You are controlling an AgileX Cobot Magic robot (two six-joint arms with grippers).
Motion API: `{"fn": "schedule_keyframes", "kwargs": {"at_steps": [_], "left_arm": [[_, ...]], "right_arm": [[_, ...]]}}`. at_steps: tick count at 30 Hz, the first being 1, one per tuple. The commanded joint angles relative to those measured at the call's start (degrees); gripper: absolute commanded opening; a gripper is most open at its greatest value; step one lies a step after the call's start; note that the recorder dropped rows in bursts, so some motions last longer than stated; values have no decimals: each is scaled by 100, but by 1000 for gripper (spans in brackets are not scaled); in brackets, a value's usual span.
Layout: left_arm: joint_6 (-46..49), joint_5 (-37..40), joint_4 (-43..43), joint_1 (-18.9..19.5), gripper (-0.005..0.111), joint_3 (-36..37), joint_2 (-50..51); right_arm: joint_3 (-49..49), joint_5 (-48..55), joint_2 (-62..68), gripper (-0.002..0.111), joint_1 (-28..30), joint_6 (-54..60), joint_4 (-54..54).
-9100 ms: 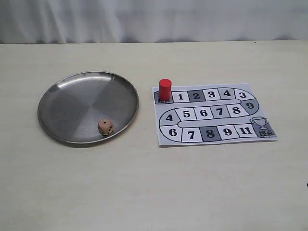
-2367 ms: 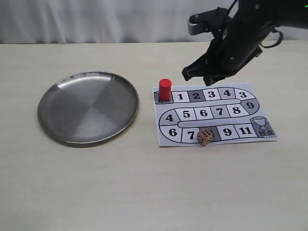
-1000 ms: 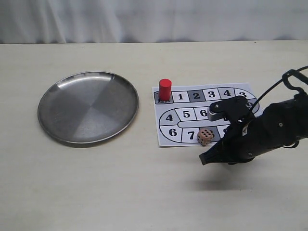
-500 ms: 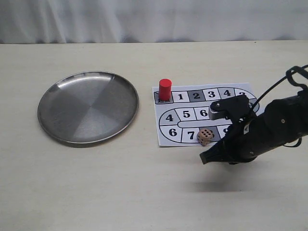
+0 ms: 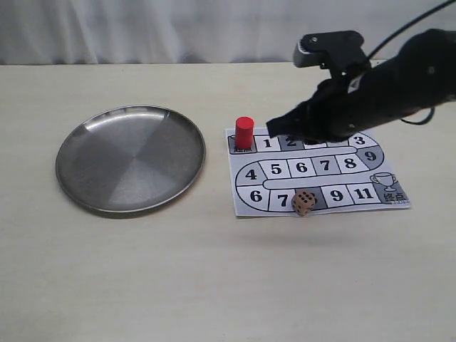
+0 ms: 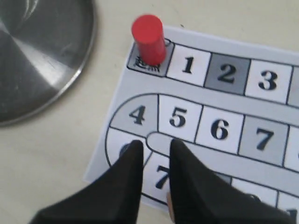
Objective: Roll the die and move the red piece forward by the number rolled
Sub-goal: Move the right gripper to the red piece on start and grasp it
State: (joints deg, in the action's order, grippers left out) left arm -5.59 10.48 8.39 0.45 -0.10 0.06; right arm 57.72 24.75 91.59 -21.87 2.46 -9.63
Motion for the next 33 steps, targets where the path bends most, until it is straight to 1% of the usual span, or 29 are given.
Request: {"fn": "schedule_keyframes", "kwargs": {"at_steps": [1,3,5,8,12,15,16,21,22,23,24,25,27,28,29,32,33], "left_arm": [[-5,-55,-13,-48,0,10,-6],[-5,-55,-13,-48,0,10,-6],[-5,-55,-13,-48,0,10,-6],[-5,-55,-13,-48,0,10,-6],[-5,-55,-13,-48,0,10,-6],[-5,-55,-13,-48,0,10,-6],[-5,-55,-13,-48,0,10,-6],[-5,-55,-13,-48,0,10,-6],[-5,-55,-13,-48,0,10,-6],[-5,-55,-13,-48,0,10,-6],[-5,-55,-13,-48,0,10,-6],[-5,-55,-13,-48,0,10,-6],[-5,-55,-13,-48,0,10,-6],[-5,-55,-13,-48,0,10,-6],[-5,-55,-13,-48,0,10,-6],[-5,-55,-13,-48,0,10,-6],[-5,-55,-13,-48,0,10,-6]], "right_arm": [[645,64,605,47,-320,138,242],[1034,76,1019,60,-366,113,389],[1444,86,1411,69,-356,122,431],[1992,118,1963,78,-331,122,613],[2628,184,2569,79,-299,122,963],[3209,404,3080,79,-131,-37,901],[3233,404,3161,79,-102,-48,901],[3246,-260,3682,78,-96,-11,722],[3246,-332,3752,74,-96,17,661],[3246,-347,3794,65,-96,47,661],[3246,-347,3836,52,-96,47,661],[3246,-334,3846,41,-96,47,661],[3246,-324,3846,13,-96,47,661],[3246,-324,3846,7,-96,47,661],[3246,-269,3846,5,-96,8,628],[3272,7,3752,5,-96,8,598],[3400,407,3615,5,-86,8,598]]}}
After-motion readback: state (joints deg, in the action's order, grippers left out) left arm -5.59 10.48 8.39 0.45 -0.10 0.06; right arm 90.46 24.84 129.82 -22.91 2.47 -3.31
